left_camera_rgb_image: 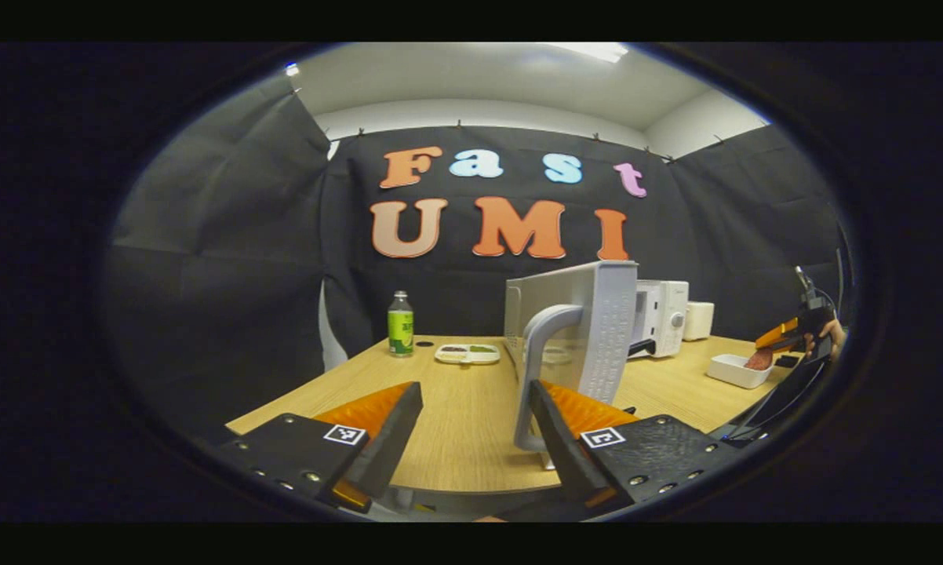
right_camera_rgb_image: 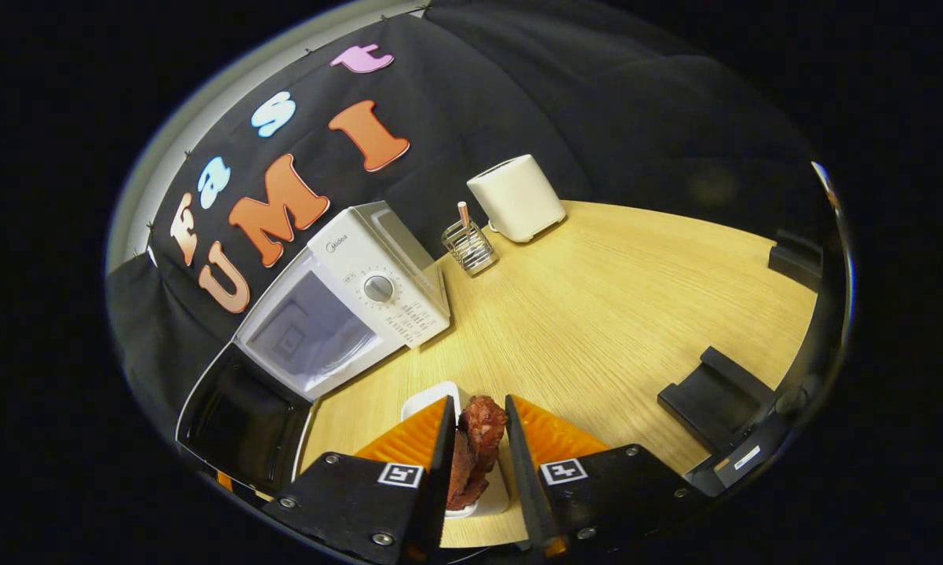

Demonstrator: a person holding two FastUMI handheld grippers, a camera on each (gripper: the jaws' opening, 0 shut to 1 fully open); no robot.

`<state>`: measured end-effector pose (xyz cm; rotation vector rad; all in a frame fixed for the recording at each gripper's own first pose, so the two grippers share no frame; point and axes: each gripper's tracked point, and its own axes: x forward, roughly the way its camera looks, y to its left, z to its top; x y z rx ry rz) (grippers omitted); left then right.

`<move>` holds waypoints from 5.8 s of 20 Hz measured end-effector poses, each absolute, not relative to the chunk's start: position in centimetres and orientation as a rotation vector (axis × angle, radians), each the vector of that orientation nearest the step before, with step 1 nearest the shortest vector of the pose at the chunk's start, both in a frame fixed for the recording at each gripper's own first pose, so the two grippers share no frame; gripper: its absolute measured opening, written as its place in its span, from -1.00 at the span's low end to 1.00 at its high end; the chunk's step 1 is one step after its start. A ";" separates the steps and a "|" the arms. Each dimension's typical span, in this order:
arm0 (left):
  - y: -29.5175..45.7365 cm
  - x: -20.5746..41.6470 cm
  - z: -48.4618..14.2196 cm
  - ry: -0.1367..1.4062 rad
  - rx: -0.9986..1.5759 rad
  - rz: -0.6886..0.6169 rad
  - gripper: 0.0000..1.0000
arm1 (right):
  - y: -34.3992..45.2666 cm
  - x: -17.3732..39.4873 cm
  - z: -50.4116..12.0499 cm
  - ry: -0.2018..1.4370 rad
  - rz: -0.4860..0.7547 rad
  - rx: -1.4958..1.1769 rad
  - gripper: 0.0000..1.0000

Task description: Open the microwave oven with the left hand, put the food in, and close the microwave oven.

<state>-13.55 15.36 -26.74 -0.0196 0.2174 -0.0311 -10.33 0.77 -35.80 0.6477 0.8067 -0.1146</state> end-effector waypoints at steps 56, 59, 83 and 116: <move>21.3 -12.6 -29.2 0.304 0.092 0.271 0.80 | 26.4 18.2 -37.6 0.415 -0.130 0.743 -0.71; 21.6 -12.6 -29.0 0.303 0.094 0.275 0.80 | 26.7 19.6 -39.1 0.409 -0.162 0.758 -0.71; 20.5 -12.1 -28.2 0.288 0.115 0.245 0.77 | 24.6 20.3 -42.5 0.449 -0.164 0.404 -0.24; 4.8 -7.7 -29.0 0.303 0.024 -0.042 0.76 | 17.8 6.7 -29.5 0.364 0.234 0.184 0.76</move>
